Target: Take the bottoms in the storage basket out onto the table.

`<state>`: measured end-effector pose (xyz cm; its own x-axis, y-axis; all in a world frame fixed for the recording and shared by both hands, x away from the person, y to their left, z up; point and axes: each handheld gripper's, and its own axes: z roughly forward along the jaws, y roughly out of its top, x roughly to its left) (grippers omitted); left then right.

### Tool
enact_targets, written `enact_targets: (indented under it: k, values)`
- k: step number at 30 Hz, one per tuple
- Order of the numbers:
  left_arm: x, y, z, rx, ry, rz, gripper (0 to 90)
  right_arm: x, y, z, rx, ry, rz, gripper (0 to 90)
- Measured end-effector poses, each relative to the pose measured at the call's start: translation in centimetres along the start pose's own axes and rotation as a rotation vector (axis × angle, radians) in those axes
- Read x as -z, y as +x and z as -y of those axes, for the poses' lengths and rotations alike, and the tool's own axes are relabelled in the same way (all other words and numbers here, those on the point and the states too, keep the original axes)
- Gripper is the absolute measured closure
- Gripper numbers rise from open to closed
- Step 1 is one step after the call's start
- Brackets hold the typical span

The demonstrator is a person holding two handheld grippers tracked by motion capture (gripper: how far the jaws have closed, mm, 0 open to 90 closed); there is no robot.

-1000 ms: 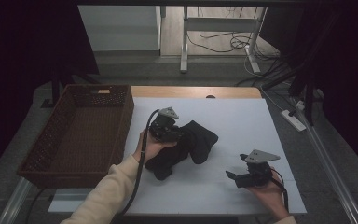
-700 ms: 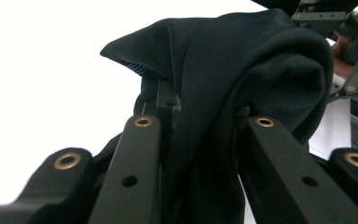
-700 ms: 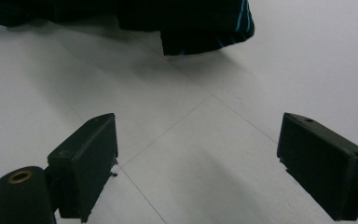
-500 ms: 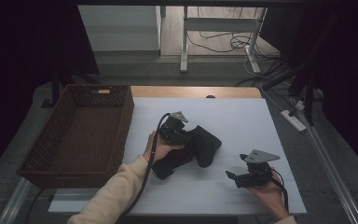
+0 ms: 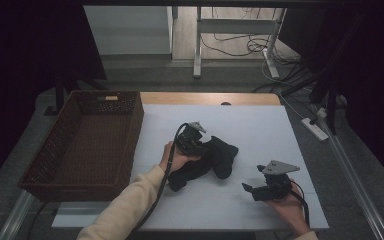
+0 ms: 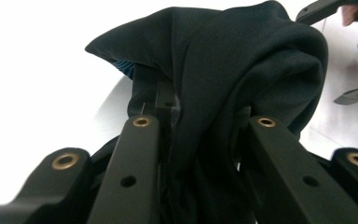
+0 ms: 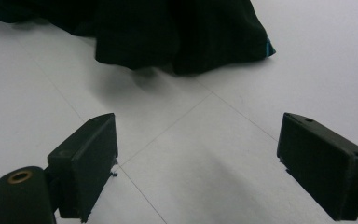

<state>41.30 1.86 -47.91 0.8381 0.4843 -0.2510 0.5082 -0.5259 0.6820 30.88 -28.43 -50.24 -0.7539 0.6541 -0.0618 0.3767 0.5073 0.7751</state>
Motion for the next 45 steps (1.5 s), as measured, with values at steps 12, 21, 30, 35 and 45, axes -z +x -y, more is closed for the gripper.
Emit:
enact_targets:
  k: [12, 21, 30, 35, 45]
  values:
    - [-1.2, 1.0, 0.2, 0.014, 0.040, -0.006, 72.7, 0.0, 0.0, 0.0, 0.003, 0.006, -0.001, 12.4]
    - [-1.6, 1.2, 0.9, 0.014, 0.054, 0.012, 69.1, 0.0, 0.0, 0.0, 0.000, 0.004, 0.000, 12.4]
    - [-1.0, 1.0, 1.2, -0.025, 0.036, 0.064, 47.4, 0.1, 0.0, 0.1, 0.004, 0.005, 0.006, 12.4]
    - [0.1, 0.2, 1.4, -0.067, 0.026, 0.058, 26.8, 0.2, 0.0, 0.2, 0.002, 0.008, 0.007, 12.4]
    - [3.0, -1.0, 2.3, -0.050, -0.031, -0.014, 14.3, 0.3, 0.1, 0.3, 0.005, 0.009, 0.011, 12.4]
